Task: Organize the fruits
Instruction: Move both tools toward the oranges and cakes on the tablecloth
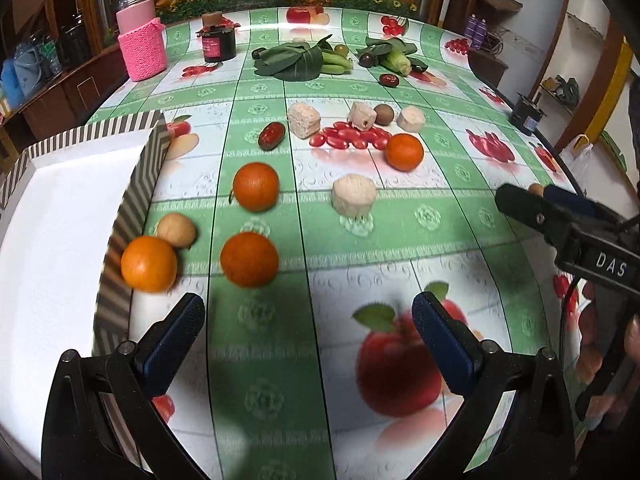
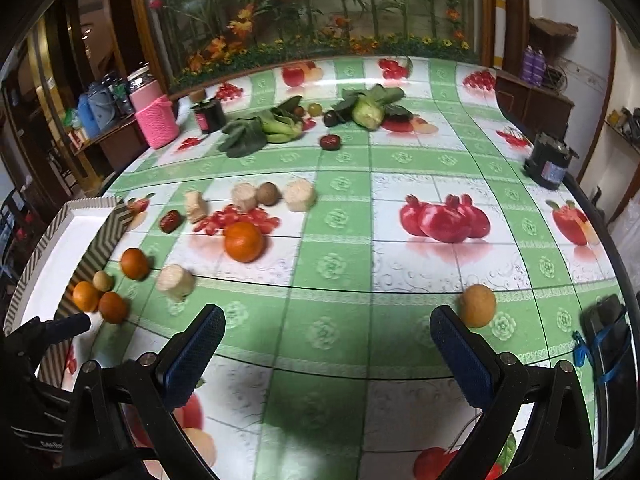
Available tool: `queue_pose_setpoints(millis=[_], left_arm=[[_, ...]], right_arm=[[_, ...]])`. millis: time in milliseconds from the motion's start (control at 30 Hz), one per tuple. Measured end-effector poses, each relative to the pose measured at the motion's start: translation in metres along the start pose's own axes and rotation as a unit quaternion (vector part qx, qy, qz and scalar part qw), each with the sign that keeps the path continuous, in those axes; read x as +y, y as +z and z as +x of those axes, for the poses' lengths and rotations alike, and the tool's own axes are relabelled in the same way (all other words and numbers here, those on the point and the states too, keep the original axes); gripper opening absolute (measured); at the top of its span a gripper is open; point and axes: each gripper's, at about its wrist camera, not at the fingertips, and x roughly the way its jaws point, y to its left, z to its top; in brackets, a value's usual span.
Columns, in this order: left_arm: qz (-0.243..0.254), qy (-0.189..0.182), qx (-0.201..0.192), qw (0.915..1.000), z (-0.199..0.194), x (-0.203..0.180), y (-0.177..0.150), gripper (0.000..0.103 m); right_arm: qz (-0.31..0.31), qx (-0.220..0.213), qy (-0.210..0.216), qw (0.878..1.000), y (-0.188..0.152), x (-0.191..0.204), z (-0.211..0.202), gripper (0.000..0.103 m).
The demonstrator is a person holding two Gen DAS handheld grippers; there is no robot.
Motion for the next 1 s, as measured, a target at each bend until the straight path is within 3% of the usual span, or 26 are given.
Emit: queue_pose_setpoints(millis=[467,833,1000], left_arm=[[-0.018,0.016,-0.003,0.9997,-0.004,0.015,-0.008,0.103],[0.001,-0.027,0.020,0.9994,-0.002,-0.002,-0.020,0.103],[-0.008,-0.038,0.024,0.9990,-0.006,0.010,-0.021,0.103]], right_arm=[[-0.025,-0.013,0.014,1.000,0.001,0.023,-0.012,0.103],[-0.016,-0.009,0.014,1.000,0.000,0.021,-0.010,0.103],[-0.020,-0.007,0.017,1.000,0.001,0.022,-0.010,0.103]])
